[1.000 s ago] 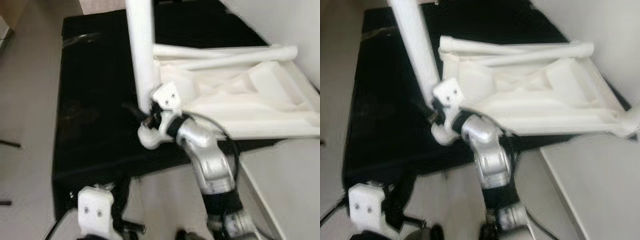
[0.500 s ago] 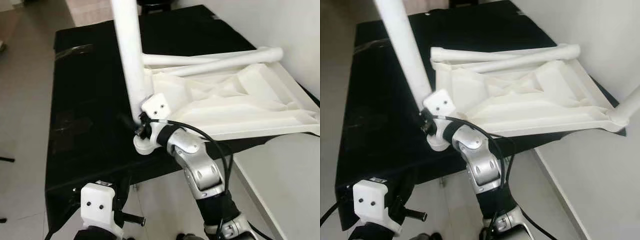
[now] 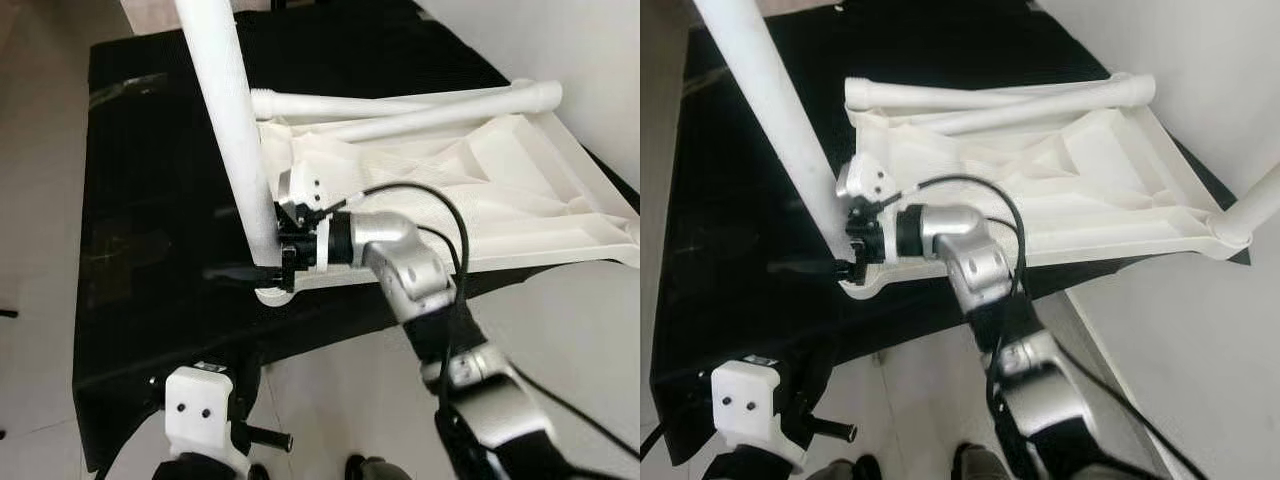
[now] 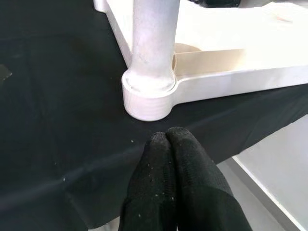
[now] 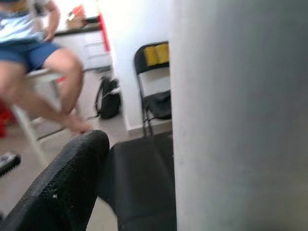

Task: Building children table

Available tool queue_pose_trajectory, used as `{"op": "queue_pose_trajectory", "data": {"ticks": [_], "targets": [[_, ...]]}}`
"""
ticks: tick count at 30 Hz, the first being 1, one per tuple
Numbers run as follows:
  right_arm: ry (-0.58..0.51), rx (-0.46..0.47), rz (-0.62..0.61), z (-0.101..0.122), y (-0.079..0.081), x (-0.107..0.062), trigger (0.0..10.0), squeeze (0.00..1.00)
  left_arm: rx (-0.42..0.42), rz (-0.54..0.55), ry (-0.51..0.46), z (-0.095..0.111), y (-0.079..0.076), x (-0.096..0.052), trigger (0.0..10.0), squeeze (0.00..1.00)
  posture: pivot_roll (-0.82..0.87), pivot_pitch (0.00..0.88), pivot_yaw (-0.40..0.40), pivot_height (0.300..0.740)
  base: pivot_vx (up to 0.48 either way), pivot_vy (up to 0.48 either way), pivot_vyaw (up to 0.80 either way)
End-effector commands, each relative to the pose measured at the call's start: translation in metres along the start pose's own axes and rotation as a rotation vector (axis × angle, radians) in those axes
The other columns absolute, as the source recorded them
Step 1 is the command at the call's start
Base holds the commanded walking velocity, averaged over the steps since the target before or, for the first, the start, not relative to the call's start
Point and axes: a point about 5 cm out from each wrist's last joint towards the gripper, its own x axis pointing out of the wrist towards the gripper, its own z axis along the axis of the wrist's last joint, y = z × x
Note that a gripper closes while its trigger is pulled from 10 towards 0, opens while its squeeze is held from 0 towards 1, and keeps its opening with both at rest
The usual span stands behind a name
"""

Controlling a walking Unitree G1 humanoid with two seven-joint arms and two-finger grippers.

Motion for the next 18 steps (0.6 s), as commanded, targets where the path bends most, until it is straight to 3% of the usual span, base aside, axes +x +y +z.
{"op": "queue_pose_trajectory", "data": {"ticks": [1, 5, 6, 7, 8, 18], "targets": [[0.011, 0.009, 0.06, -0.001, -0.003, 0.001, 10.0, 0.0, 0.003, -0.003, 0.008, 0.001, -0.002, -0.005, 10.0, 0.0, 0.01, 0.254, -0.018, 0.74, 0.0, 0.0, 0.0], [0.012, 0.014, 0.065, 0.002, -0.007, 0.0, 10.0, 0.0, 0.003, -0.004, 0.01, 0.001, -0.002, -0.006, 10.0, 0.0, 0.01, 0.26, -0.016, 0.74, 0.0, 0.0, 0.0], [0.008, 0.024, 0.074, 0.003, -0.01, -0.002, 4.8, 0.0, 0.003, -0.005, 0.012, 0.001, -0.003, -0.007, 10.0, 0.0, 0.01, 0.263, -0.014, 0.74, 0.0, 0.0, 0.0], [0.008, 0.024, 0.074, 0.003, -0.01, -0.002, 4.8, 0.0, 0.003, -0.005, 0.012, 0.001, -0.003, -0.007, 10.0, 0.0, 0.01, 0.263, -0.014, 0.74, 0.0, 0.0, 0.0], [0.005, 0.037, 0.092, 0.004, -0.011, -0.005, 0.0, 0.0, 0.003, -0.004, 0.014, 0.001, -0.003, -0.007, 10.0, 0.0, 0.01, 0.265, -0.014, 0.74, 0.0, 0.0, 0.0], [0.0, 0.048, 0.097, 0.001, -0.014, -0.016, 0.0, 0.0, 0.004, -0.004, 0.017, 0.001, -0.003, -0.008, 10.0, 0.0, 0.01, 0.265, -0.009, 0.74, 0.0, 0.0, 0.0]]}}
